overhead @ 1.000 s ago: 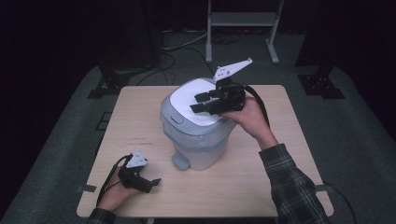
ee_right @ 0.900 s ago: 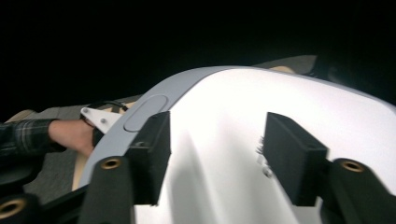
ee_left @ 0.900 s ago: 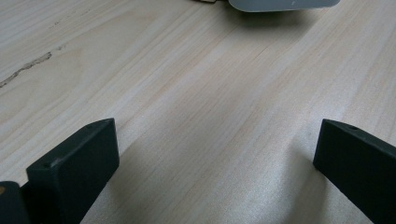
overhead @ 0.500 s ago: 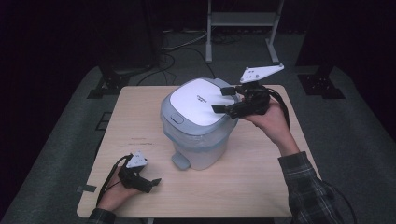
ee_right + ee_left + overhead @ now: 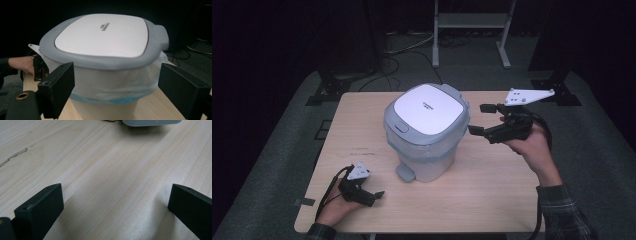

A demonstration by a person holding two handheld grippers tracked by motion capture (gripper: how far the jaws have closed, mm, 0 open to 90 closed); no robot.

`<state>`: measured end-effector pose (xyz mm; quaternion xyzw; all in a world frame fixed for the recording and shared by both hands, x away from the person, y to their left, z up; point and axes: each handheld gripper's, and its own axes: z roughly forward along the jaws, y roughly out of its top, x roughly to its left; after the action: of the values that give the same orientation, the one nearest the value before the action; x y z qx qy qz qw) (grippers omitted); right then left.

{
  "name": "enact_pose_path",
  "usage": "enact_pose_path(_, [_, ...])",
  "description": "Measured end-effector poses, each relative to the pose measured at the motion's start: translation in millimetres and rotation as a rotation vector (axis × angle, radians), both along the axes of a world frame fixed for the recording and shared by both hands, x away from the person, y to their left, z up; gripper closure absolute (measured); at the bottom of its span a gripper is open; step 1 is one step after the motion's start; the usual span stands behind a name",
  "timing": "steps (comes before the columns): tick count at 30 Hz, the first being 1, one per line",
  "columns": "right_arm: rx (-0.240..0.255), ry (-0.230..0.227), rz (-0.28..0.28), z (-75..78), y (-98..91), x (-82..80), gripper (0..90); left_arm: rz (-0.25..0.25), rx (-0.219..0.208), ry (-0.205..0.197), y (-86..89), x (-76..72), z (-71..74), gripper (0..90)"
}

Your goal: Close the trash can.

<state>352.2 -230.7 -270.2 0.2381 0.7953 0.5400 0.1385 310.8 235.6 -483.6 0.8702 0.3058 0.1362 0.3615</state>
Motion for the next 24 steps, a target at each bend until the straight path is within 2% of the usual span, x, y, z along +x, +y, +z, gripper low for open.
enact_pose_path(5, [0.002,0.004,-0.036,-9.8,-12.7,-4.7,12.7,-0.001,0.001,0.0,0.0,0.0,0.0,0.0])
enact_pose_path(11, [-0.006,0.03,-0.069,-36.4,-27.9,-11.8,3.5,0.0,0.0,-0.001,0.0,0.0,-0.1,0.0])
enact_pose_path(12, [-0.006,0.03,-0.069,-36.4,-27.9,-11.8,3.5,0.0,0.0,-0.001,0.0,0.0,-0.1,0.0])
enact_pose_path(13, [-0.01,0.035,-0.079,-40.8,-29.1,-12.6,0.0,-0.001,0.002,0.0,0.1,0.0,0.1,0.0])
enact_pose_path(15, [-0.025,0.038,-0.098,-54.9,-32.8,-15.9,0.0,0.0,-0.001,-0.001,-0.1,0.0,-0.1,0.0])
enact_pose_path(19, [-0.031,0.033,-0.105,-66.6,-35.1,-19.2,0.0,-0.001,0.002,0.001,0.1,0.0,0.1,0.0])
enact_pose_path(20, [-0.041,0.036,-0.106,-76.4,-36.5,-21.4,0.0,0.0,0.002,0.0,0.0,0.0,0.0,0.0])
enact_pose_path(23, [-0.05,0.044,-0.112,-84.2,-37.6,-23.6,0.0,-0.001,0.002,0.0,0.1,0.0,0.0,0.0])
enact_pose_path(24, [-0.062,0.051,-0.115,-93.0,-38.5,-25.2,0.0,-0.001,0.003,-0.001,0.1,0.0,0.0,0.0])
